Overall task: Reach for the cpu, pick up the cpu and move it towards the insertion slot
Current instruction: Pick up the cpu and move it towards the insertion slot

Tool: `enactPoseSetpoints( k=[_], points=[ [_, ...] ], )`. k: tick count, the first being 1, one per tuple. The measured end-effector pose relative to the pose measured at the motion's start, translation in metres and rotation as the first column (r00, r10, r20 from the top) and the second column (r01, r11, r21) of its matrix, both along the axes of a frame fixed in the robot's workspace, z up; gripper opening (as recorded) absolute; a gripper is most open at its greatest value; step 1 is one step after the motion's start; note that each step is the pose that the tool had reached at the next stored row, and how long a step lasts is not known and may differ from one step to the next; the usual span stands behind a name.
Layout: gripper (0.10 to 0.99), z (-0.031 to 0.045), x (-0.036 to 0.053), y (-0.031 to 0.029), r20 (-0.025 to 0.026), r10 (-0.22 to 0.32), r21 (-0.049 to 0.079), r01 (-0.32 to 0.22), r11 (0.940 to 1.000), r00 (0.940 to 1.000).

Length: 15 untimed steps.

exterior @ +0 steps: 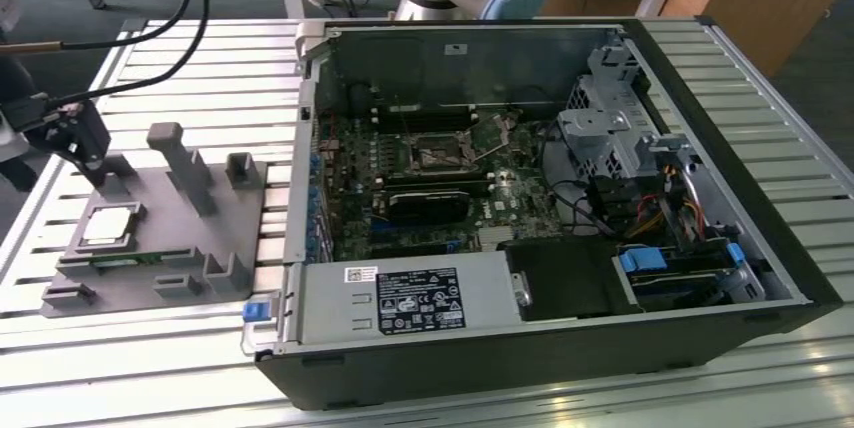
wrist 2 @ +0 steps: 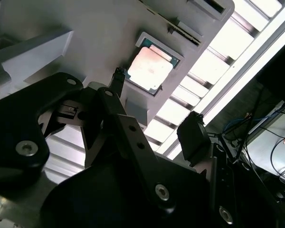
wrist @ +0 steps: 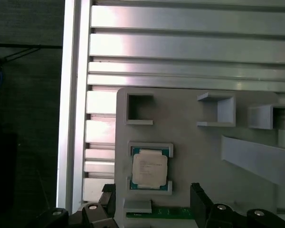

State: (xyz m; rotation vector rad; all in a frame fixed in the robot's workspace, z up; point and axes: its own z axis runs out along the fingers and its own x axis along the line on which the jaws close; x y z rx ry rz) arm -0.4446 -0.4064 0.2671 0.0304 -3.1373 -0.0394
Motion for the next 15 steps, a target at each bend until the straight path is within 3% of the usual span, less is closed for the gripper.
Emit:
enactPoseSetpoints(
  k=[15],
  points=[
    [0.722, -0.0226, -0.0002, -0.0011, 0.0000, 0.000, 0.001, 0.000, 1.0000, 1.0000]
  ],
)
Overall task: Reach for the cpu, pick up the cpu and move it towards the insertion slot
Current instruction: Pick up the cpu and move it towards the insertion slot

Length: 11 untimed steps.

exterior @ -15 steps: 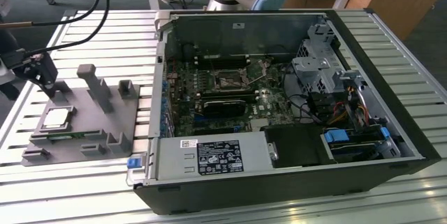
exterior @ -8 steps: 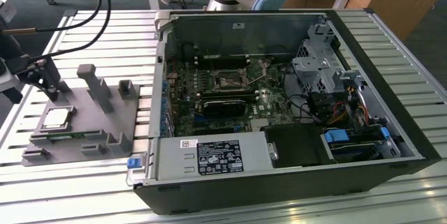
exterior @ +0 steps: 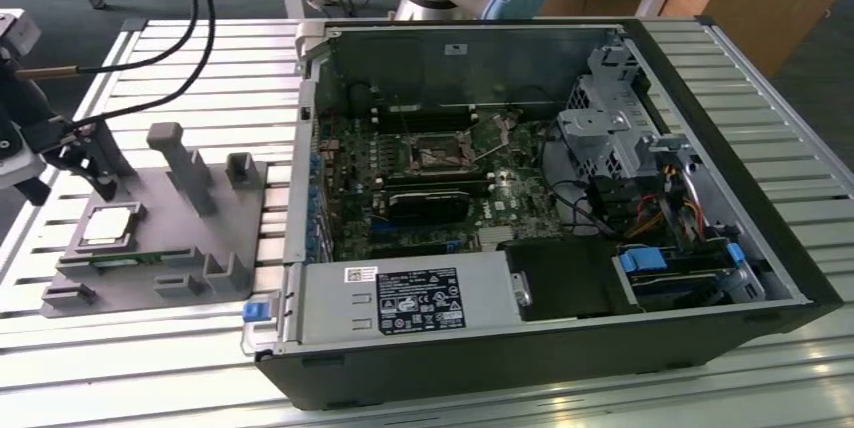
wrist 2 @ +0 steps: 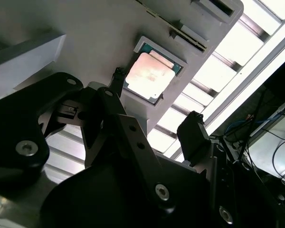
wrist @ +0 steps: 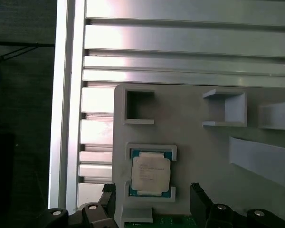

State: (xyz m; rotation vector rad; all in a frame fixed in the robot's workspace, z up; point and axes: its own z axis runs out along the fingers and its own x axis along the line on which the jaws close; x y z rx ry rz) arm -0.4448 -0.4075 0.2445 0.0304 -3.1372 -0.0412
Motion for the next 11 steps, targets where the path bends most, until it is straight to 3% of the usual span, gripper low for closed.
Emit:
enactPoseSetpoints(
  k=[6, 11],
  points=[
    [0.722, -0.0046, 0.0001, -0.0001, -0.0001, 0.000, -0.002, 0.000, 1.0000, 1.0000],
    [0.722, -0.0133, 0.0000, 0.0000, 0.0001, 0.000, -0.002, 0.000, 1.0000, 1.0000]
  ],
)
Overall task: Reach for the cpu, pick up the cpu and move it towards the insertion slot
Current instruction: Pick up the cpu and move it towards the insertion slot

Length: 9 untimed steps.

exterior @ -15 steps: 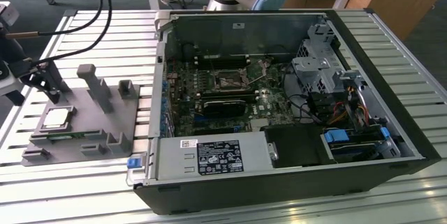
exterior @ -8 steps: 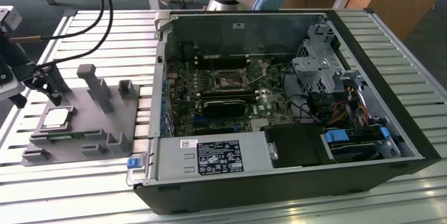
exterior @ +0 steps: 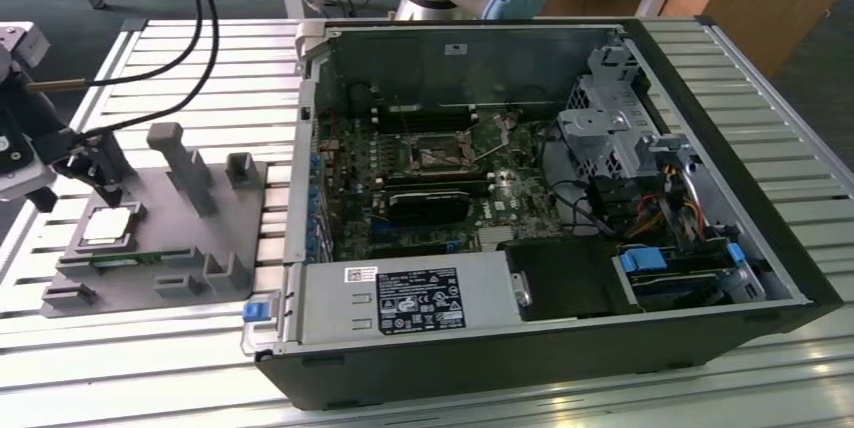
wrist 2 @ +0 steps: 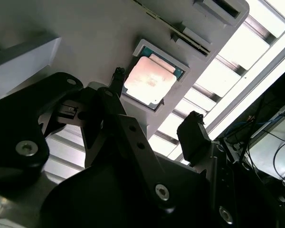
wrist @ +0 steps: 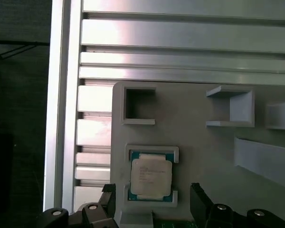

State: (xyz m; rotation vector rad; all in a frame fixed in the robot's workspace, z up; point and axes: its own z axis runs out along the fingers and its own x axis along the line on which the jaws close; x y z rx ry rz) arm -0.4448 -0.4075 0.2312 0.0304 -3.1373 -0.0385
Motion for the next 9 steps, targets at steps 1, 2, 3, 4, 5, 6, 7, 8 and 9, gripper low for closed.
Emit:
enactPoseSetpoints(
  k=[1, 2, 3, 4, 5, 6, 7, 8, 9],
  points=[
    [0.722, -0.0019, 0.0000, 0.0000, 0.0000, 0.000, 0.000, 0.000, 1.0000, 1.0000],
    [0.722, -0.0036, 0.0000, 0.0000, 0.0001, 0.000, 0.000, 0.000, 1.0000, 1.0000],
    [0.722, -0.0055, 0.0000, 0.0000, 0.0000, 0.000, 0.000, 0.000, 1.0000, 1.0000],
    [0.722, -0.0074, 0.0000, 0.0000, 0.0001, 0.000, 0.000, 0.000, 1.0000, 1.0000],
    [0.722, -0.0092, -0.0001, 0.0000, 0.0000, 0.002, 0.000, -0.002, 1.0000, 1.0000],
    [0.722, -0.0110, -0.0001, 0.0000, 0.0000, 0.004, 0.000, -0.004, 1.0000, 1.0000],
    [0.722, -0.0126, -0.0001, -0.0001, 0.0000, 0.004, 0.000, -0.004, 1.0000, 1.0000],
    [0.722, -0.0144, -0.0001, -0.0001, 0.0001, 0.005, 0.000, -0.005, 1.0000, 1.0000],
    [0.722, -0.0160, -0.0001, -0.0001, 0.0001, 0.005, 0.000, -0.005, 1.0000, 1.0000]
  ],
)
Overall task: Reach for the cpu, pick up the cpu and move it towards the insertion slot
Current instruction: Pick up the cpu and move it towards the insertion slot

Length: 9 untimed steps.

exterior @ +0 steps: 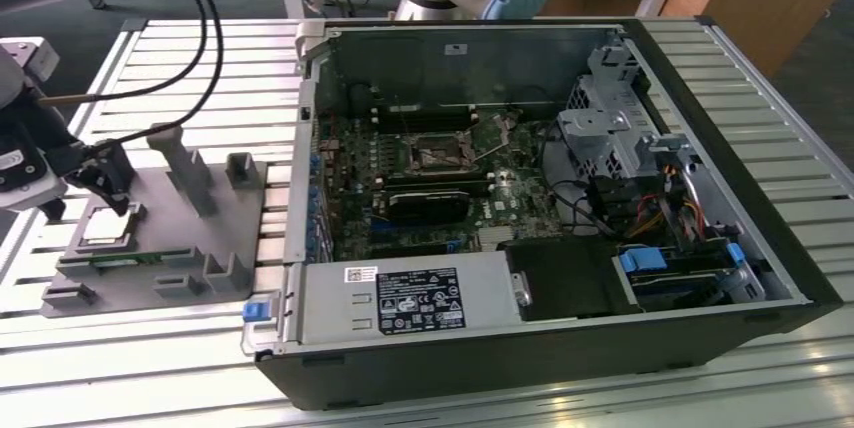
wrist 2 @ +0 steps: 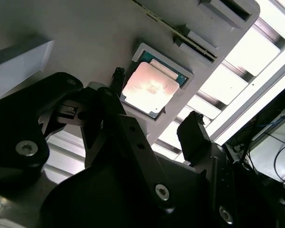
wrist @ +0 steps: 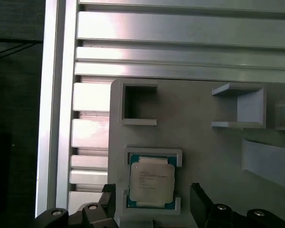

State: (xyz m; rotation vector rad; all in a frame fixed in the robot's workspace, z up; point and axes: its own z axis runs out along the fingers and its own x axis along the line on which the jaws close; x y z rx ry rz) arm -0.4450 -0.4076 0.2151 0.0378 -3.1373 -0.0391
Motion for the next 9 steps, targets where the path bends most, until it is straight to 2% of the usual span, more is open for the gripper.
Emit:
enactPoseSetpoints(
  k=[9],
  points=[
    [0.722, -0.0132, 0.0000, 0.0000, 0.0000, 0.001, 0.000, -0.001, 1.0000, 1.0000]
  ],
)
